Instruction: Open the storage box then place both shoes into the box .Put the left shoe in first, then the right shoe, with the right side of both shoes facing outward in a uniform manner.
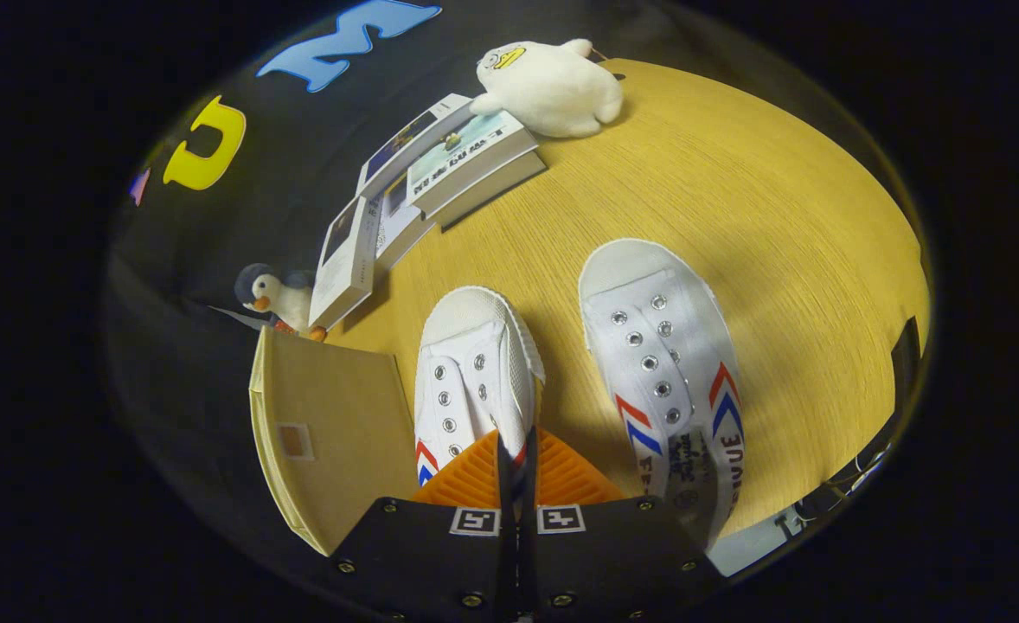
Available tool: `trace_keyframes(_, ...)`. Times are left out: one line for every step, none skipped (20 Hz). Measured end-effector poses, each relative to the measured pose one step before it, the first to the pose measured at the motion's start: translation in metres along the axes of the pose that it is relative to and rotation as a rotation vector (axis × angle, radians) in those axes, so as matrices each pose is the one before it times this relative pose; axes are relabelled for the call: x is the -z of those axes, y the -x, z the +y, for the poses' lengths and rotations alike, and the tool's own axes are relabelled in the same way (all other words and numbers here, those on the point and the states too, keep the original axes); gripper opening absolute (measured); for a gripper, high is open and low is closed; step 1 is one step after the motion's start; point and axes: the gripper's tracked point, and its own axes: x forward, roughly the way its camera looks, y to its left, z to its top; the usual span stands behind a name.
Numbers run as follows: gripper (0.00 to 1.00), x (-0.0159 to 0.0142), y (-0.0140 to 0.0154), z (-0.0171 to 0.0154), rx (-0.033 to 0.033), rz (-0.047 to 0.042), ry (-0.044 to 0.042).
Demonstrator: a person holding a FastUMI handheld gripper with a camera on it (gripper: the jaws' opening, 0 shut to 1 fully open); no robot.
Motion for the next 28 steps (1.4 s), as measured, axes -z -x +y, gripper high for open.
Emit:
trace_keyframes(0.01,-0.00278,0.00587,0.00904,-0.01093,-0.00988,0.00455)
trace_keyframes(0.01,-0.00261,0.00530,0.00880,-0.00952,-0.01016,0.00556)
trace_keyframes(0.01,-0.00159,0.00485,0.00887,-0.00912,-0.00882,0.00546)
trace_keyframes(0.01,-0.00280,0.00491,0.00977,-0.01127,-0.00864,0.00400)
trace_keyframes(0.01,-0.00171,0.00480,0.00898,-0.01270,-0.00780,0.00244)
trace_keyframes(0.01,-0.00195,0.00368,0.00938,-0.01343,-0.00700,0.00086)
trace_keyframes(0.01,-0.00240,0.00323,0.00910,-0.01242,-0.00847,0.00189)
trace_keyframes(0.02,-0.00226,0.00356,0.00924,-0.00966,-0.00946,0.00299)
trace_keyframes(0.02,-0.00139,0.00250,0.00860,-0.00774,-0.00654,0.00524)
trace_keyframes(0.01,-0.00135,0.00210,0.00869,-0.00708,-0.00586,0.00704)
trace_keyframes(0.01,-0.00128,0.00166,0.00923,-0.00650,-0.00487,0.00735)
trace_keyframes(0.01,-0.00106,0.00021,0.00897,-0.00733,-0.00241,0.00856)
trace_keyframes(0.01,0.00021,0.00005,0.00959,-0.00794,-0.00248,0.00828)
trace_keyframes(0.01,-0.00032,-0.00070,0.00978,-0.00826,-0.00208,0.00986)
trace_keyframes(0.01,0.00002,-0.00119,0.01010,-0.00768,-0.00122,0.01087)
trace_keyframes(0.01,0.00040,-0.00165,0.00953,-0.00724,-0.00196,0.01183)
trace_keyframes(0.01,0.00081,-0.00249,0.00918,-0.00699,0.00064,0.01105)
trace_keyframes(0.01,0.00147,-0.00347,0.00905,-0.00601,0.00258,0.01104)
trace_keyframes(0.01,0.00176,-0.00347,0.00852,-0.00534,0.00178,0.00979)
trace_keyframes(0.01,0.00314,-0.00455,0.00692,-0.00443,0.00445,0.00956)
trace_keyframes(0.01,0.00305,-0.00431,0.00807,-0.00219,0.00654,0.00884)
trace_keyframes(0.01,0.00371,-0.00504,0.00781,-0.00204,0.00673,0.01120)
trace_keyframes(0.01,0.00377,-0.00513,0.00644,-0.00134,0.00922,0.01189)
trace_keyframes(0.01,0.00421,-0.00553,0.00563,-0.00018,0.01085,0.00991)
trace_keyframes(0.01,0.00494,-0.00577,0.00682,-0.00078,0.01033,0.00935)
trace_keyframes(0.01,0.00476,-0.00604,0.00588,-0.00046,0.01049,0.00885)
trace_keyframes(0.01,0.00538,-0.00561,0.00560,0.00183,0.01005,0.00758)
trace_keyframes(0.01,0.00449,-0.00678,0.00502,0.00168,0.01034,0.00848)
